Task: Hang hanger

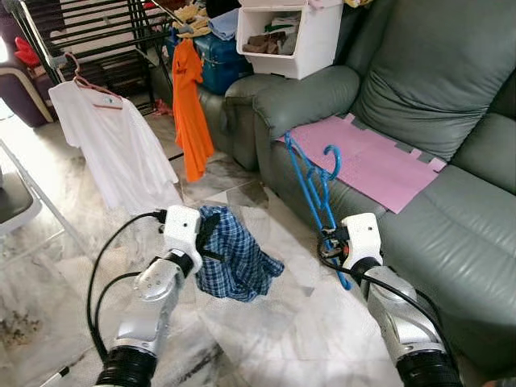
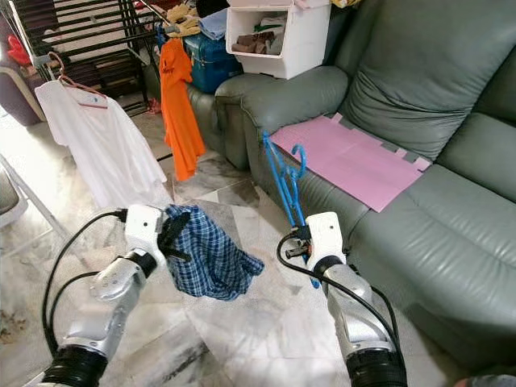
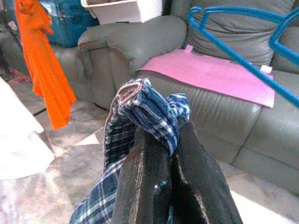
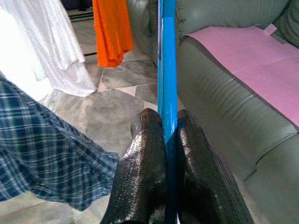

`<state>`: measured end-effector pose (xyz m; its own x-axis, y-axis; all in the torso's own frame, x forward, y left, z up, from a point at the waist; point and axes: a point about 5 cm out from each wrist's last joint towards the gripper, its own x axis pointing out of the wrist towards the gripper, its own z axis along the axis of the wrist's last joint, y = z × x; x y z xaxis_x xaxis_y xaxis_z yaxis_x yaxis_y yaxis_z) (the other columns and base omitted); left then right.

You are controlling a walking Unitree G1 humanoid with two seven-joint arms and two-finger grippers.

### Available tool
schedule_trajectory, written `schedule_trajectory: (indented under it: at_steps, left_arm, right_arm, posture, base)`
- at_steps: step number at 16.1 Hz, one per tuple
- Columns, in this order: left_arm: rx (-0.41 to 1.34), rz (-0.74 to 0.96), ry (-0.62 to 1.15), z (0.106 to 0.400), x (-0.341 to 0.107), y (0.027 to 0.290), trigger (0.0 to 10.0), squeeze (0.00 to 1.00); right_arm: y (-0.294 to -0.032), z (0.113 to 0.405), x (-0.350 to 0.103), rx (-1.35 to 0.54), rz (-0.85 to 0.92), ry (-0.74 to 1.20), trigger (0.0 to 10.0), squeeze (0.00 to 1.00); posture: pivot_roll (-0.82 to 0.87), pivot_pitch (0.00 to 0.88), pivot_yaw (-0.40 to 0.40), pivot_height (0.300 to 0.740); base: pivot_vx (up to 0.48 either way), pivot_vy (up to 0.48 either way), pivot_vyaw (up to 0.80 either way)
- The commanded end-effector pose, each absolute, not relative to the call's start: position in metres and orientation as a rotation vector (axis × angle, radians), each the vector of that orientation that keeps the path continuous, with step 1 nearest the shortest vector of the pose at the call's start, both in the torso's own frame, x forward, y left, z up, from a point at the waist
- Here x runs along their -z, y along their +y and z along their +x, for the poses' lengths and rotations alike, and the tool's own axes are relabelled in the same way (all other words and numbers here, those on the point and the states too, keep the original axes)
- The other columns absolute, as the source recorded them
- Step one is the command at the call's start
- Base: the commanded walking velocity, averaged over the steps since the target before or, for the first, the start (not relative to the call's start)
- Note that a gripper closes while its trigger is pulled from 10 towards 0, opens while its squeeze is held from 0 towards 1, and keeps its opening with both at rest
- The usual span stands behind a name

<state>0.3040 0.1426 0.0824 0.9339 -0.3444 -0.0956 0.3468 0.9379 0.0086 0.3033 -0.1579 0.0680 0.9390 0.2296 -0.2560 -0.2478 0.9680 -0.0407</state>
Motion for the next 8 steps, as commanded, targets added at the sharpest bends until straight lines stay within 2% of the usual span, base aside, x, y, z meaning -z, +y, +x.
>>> schedule_trajectory:
  at_steps: [1, 8]
  left_arm:
    - [0.348, 0.04, 0.083, 0.3081, -0.0861, 0.1481, 10.0, 0.0]
    - [0.345, 0.101, 0.052, 0.3159, -0.0942, 0.1508, 10.0, 0.0]
  right_arm:
    - [-0.1569, 0.3059, -0.0733, -0.24, -0.077, 0.228, 10.0, 0.0]
    - [-0.1499, 0.3069, -0.0751, -0.269, -0.074, 0.227, 10.0, 0.0]
  posture:
    - [-0.12, 0.002, 0.074, 0.74]
    - [-0.11, 0.006, 0.074, 0.74]
  base:
    - [0.0, 0.0, 0.0]
    - [0.0, 0.0, 0.0]
